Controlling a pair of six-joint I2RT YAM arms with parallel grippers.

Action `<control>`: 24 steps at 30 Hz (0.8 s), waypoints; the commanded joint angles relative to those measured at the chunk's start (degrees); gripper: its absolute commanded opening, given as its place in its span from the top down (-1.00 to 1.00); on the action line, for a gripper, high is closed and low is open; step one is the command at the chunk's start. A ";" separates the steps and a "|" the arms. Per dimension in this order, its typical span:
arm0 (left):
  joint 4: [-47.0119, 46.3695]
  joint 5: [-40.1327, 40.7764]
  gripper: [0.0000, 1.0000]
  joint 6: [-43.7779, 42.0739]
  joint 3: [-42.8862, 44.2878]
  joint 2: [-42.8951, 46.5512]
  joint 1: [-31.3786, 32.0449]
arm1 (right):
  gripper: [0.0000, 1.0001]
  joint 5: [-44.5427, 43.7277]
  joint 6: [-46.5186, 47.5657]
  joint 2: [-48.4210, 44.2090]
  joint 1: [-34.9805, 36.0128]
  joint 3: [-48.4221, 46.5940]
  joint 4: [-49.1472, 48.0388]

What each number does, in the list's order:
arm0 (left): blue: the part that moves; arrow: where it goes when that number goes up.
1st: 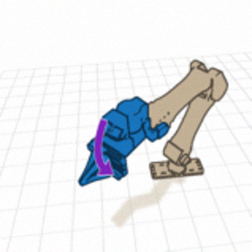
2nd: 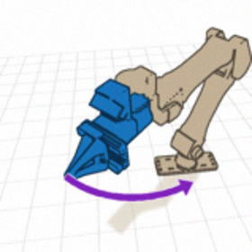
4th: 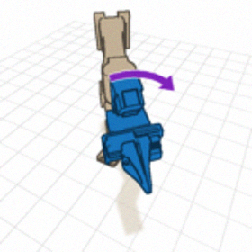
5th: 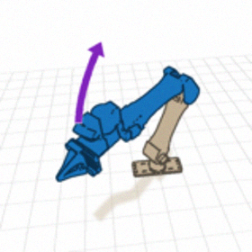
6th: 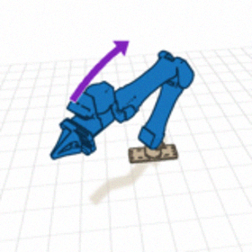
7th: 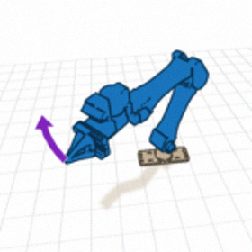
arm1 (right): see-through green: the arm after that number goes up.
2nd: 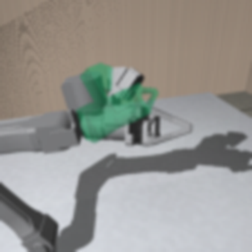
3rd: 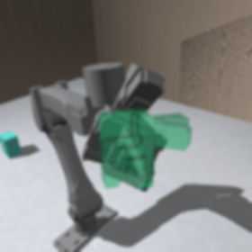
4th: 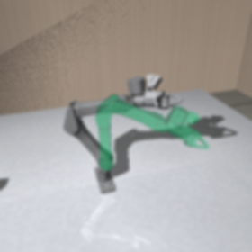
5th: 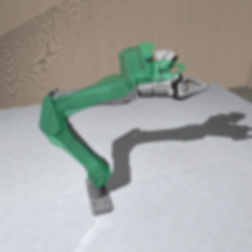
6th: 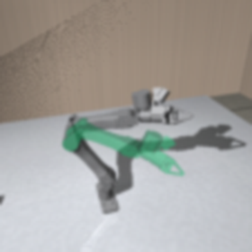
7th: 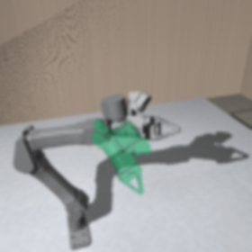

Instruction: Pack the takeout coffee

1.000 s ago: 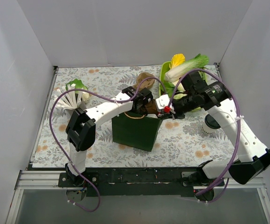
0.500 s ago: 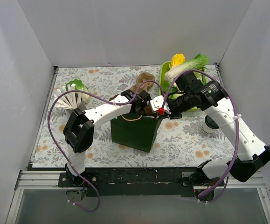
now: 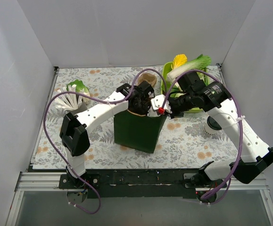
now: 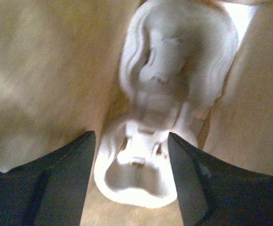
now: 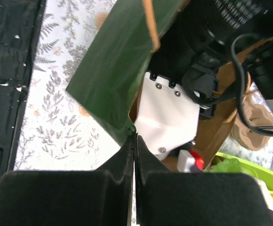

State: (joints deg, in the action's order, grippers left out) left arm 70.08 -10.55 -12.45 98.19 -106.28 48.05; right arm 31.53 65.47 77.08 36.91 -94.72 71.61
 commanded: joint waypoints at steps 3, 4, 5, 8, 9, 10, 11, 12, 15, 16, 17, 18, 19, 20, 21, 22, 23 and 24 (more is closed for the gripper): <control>-6.09 -9.49 -0.36 10.50 6.66 6.43 -0.24 | 0.97 -3.93 -0.34 -1.58 0.27 -0.39 -0.95; -7.14 -10.19 -0.41 14.26 6.66 7.65 -0.24 | 0.97 -3.93 -0.52 -1.93 0.27 -0.03 -0.95; -9.50 -10.20 -0.44 16.03 6.40 8.45 -0.41 | 0.97 -3.93 -0.70 -2.02 0.27 0.23 -0.95; -13.55 -10.46 -0.46 22.00 6.22 11.35 -1.46 | 0.97 -4.89 -2.01 -2.46 0.27 -0.03 -1.65; -14.96 -11.68 -0.46 23.85 6.48 12.23 -1.91 | 0.97 -5.59 -2.54 -2.63 0.27 0.06 -2.00; -18.11 -12.56 -0.51 25.53 7.18 14.24 -2.43 | 0.97 -5.95 -2.72 -3.07 0.27 0.23 -2.18; -19.79 -13.53 -0.54 28.68 7.36 15.04 -3.48 | 0.97 -6.21 -2.72 -3.34 0.27 1.19 -2.27; -21.38 -14.84 -0.55 29.84 7.54 16.09 -3.67 | 0.97 -6.39 -2.81 -3.69 0.27 1.90 -2.62; -26.57 -16.26 -0.57 33.71 6.93 19.08 -3.76 | 0.97 -6.48 -2.98 -5.01 0.27 4.70 -3.06; -28.32 -16.43 -0.58 34.59 5.88 19.70 -3.76 | 0.97 -6.74 -2.81 -5.62 0.19 5.67 -3.41; -28.68 -16.35 -0.61 35.20 5.26 20.32 -3.76 | 0.97 -6.83 -2.63 -5.88 0.27 6.73 -3.50; -28.77 -15.39 -0.61 35.21 4.65 20.41 -3.76 | 0.97 -7.01 -2.46 -6.15 0.27 8.04 -3.59; -28.86 -12.77 -0.61 35.30 3.86 20.50 -3.76 | 0.97 -7.01 -2.45 -6.50 0.27 8.49 -3.59; -28.95 -11.27 -0.60 35.30 2.11 20.76 -3.76 | 0.97 -6.92 -2.80 -6.59 0.27 8.50 -3.59; -29.21 -10.29 -0.60 35.56 1.48 21.11 -3.76 | 0.97 -6.66 -3.07 -6.59 0.27 8.58 -3.59; -30.26 -9.59 -0.60 35.74 0.52 21.72 -3.76 | 0.97 -6.74 -3.33 -6.59 0.27 8.50 -3.59; -31.05 -10.02 -0.60 35.56 -0.88 22.34 -3.76 | 0.97 -6.74 -3.68 -6.59 0.27 8.32 -3.41; -31.84 -10.46 -0.61 35.91 -1.42 23.82 -3.76 | 0.97 -7.09 -3.86 -6.59 0.27 8.41 -3.59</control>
State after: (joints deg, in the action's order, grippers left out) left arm 42.96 -21.45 20.80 100.62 -84.55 44.27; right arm 24.32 63.31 71.79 37.04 -85.56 66.59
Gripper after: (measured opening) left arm 0.800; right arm 0.021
